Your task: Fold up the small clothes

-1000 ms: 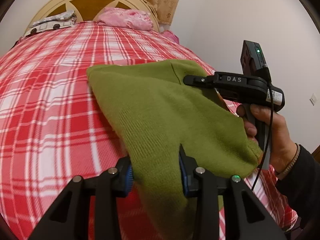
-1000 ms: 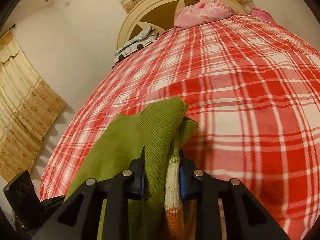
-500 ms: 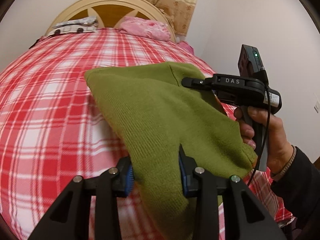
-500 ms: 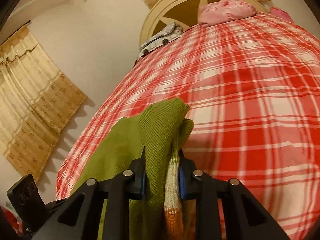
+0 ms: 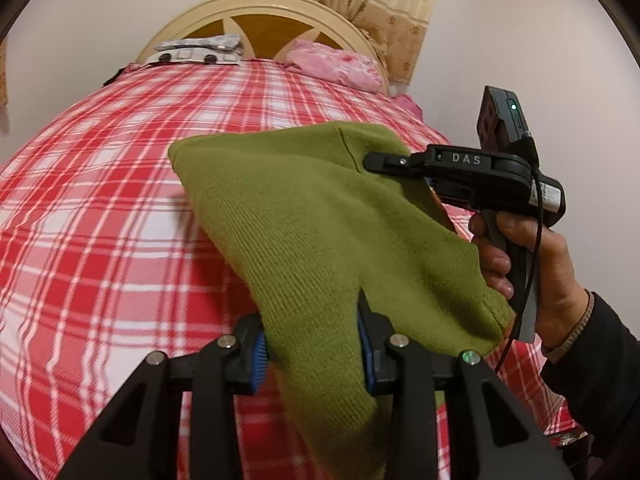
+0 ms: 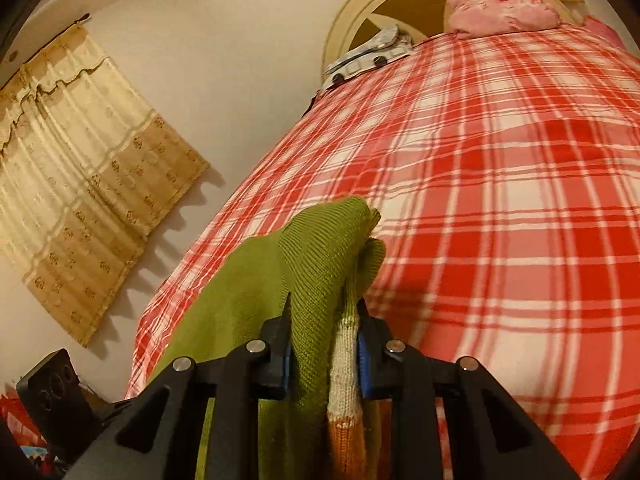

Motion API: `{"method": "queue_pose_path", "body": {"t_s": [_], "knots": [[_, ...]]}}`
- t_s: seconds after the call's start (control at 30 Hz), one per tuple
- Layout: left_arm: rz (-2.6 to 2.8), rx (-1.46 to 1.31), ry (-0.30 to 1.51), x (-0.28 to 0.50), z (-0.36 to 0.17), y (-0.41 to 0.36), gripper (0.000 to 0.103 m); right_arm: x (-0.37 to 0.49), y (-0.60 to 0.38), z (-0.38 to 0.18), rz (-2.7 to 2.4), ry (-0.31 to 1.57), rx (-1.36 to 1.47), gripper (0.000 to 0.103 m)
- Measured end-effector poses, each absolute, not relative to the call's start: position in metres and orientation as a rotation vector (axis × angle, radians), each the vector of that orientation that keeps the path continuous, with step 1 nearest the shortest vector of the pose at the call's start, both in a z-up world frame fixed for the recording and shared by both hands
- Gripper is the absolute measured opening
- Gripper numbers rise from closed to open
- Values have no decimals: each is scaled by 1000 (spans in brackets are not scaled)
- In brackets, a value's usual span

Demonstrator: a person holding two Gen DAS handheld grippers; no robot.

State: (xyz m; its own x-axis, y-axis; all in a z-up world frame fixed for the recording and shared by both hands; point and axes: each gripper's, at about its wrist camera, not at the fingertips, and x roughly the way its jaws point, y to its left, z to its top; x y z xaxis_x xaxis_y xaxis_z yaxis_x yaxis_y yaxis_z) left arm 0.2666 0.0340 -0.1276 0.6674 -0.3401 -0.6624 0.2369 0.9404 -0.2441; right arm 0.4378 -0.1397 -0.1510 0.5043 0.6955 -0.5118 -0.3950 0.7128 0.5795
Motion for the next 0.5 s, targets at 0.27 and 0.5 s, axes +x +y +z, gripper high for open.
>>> {"method": "queue_pose_path", "body": {"t_s": [0.27, 0.5], "knots": [[-280, -163, 758, 250, -125, 69, 37, 430, -94, -146, 740, 809, 402, 24], [-238, -194, 754, 236, -130, 98, 37, 428, -54, -147, 782, 830, 380, 24]]}}
